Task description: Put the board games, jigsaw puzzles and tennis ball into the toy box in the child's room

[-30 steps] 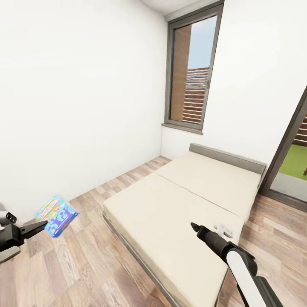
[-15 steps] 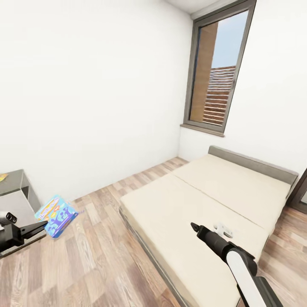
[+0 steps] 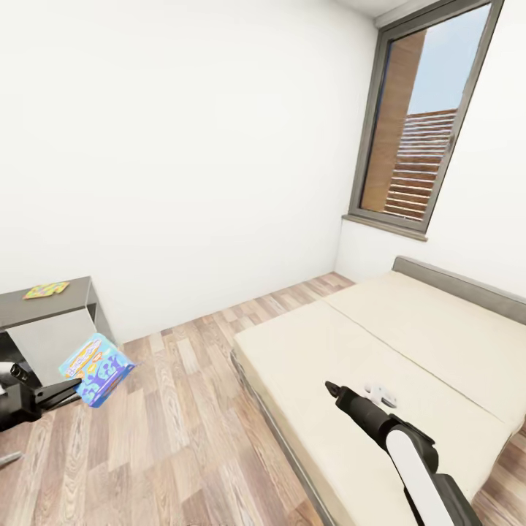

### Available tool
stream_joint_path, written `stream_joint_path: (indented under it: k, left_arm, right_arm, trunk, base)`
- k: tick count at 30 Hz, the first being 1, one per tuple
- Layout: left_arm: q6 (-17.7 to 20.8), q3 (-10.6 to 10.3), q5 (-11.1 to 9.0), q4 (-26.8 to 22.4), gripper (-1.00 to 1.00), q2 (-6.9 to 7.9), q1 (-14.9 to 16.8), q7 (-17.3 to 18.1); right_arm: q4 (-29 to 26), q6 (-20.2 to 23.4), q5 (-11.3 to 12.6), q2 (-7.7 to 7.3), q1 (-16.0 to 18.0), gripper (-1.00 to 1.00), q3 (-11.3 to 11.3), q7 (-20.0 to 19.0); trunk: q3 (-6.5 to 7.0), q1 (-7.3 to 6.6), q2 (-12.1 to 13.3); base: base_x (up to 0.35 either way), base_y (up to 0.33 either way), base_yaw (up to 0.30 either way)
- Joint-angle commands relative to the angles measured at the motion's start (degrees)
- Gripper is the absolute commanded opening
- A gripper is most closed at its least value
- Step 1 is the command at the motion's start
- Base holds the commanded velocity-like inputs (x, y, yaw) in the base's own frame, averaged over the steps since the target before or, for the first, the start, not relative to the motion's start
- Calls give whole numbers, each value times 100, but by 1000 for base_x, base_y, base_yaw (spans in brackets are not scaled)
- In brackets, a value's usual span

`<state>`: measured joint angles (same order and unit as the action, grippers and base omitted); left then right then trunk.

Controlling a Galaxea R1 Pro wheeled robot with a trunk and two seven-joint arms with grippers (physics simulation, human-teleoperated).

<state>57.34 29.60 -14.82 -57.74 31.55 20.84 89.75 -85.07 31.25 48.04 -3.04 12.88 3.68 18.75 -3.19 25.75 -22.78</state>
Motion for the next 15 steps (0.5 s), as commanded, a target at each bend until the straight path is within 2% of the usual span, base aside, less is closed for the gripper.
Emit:
stream_joint_path:
  k: [1, 5, 11, 15]
  left_arm:
    - [58, -2, -4, -1, -100, 0, 8, 25]
    - [55, -5, -4, -1, -100, 0, 8, 25]
    - [50, 31, -14, 7, -100, 0, 8, 25]
    - [49, 45, -10, 15, -100, 0, 8, 25]
  right_arm:
    - [-10, 4, 59, 14, 4, 100, 10, 59]
    - [6, 4, 54, 80, 4, 100, 10, 59]
    - [35, 4, 50, 100, 4, 100, 10, 59]
    - [33, 0, 45, 101, 4, 100, 11, 59]
  trunk:
    - [-13, 4, -13]
    - [-13, 4, -13]
    - [-14, 4, -13]
    - [-15, 4, -13]
  base:
    - [0, 0, 292]
    - [0, 0, 292]
    - [13, 4, 282]
    - [188, 106, 92]
